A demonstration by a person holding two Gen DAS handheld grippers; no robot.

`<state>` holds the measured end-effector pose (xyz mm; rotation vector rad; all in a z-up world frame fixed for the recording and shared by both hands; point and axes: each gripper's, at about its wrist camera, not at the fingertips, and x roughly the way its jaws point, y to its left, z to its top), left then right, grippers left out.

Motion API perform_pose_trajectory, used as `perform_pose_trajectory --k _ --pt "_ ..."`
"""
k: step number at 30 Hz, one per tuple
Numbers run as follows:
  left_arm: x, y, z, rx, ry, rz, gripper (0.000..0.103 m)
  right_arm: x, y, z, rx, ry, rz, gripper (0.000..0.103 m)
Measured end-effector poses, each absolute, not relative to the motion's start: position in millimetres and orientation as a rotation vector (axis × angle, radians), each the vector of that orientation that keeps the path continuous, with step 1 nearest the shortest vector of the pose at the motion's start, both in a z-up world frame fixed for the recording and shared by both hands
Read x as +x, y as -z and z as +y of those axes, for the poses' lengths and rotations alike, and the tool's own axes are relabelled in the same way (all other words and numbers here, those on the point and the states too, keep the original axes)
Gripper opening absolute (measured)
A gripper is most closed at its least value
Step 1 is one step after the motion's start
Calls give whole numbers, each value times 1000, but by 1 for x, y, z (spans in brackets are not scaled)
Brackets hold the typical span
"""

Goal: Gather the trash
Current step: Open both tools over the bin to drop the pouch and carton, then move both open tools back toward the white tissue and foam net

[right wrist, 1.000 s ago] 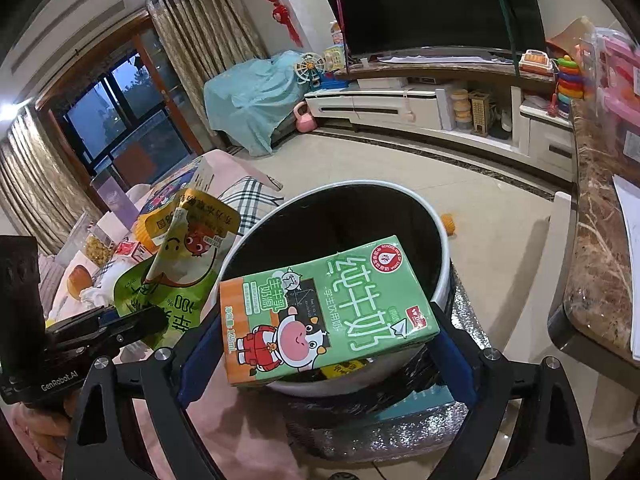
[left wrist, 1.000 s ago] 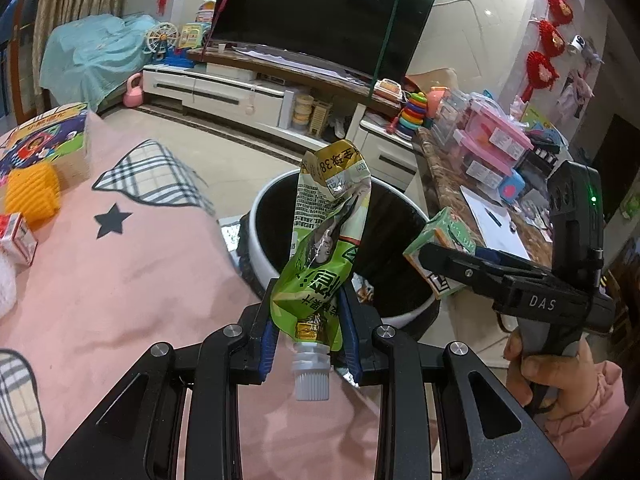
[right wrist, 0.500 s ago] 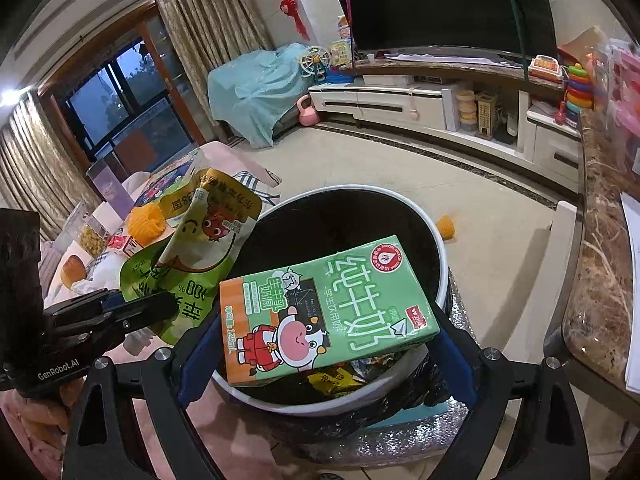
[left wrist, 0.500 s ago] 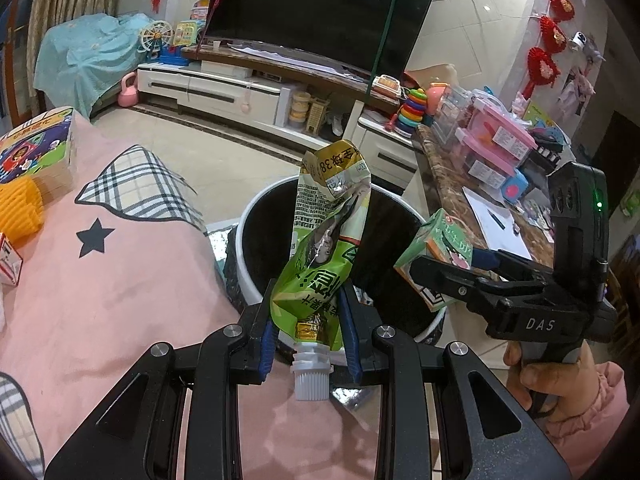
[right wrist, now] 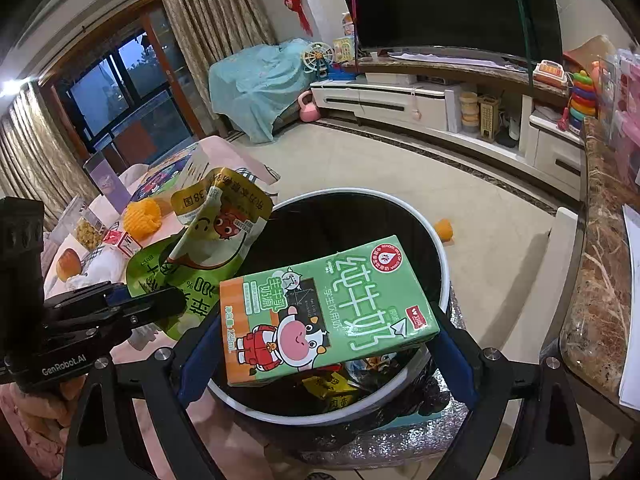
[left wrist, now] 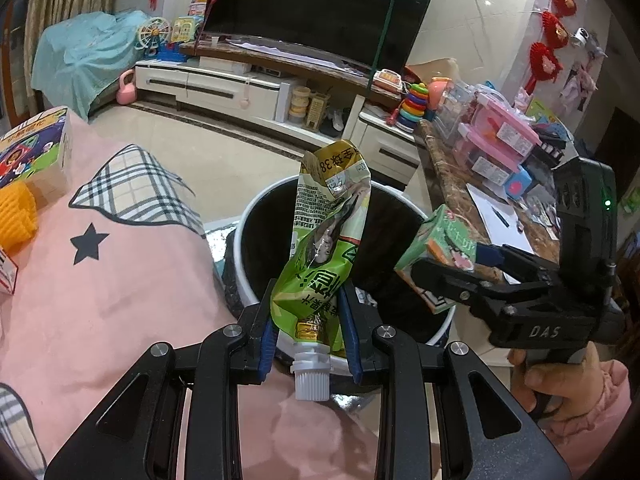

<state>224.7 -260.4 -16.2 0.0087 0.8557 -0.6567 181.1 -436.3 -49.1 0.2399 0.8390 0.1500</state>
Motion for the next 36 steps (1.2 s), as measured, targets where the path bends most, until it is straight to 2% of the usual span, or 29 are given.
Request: perform_pose_trajectory --k 4,7,11,22,36 --pt "226 15 -264 7 663 861 26 183 51 -437 238 -150 846 94" --pt "228 17 -265 16 646 871 31 184 51 -440 257 -157 844 94" --pt "227 16 -263 2 639 864 54 184 51 -442 262 -155 848 94" --pt "221 20 -235 -45 590 870 55 178 48 -441 282 -152 836 94" --pt "193 35 -153 -147 469 887 55 162 42 -406 315 -209 805 94"
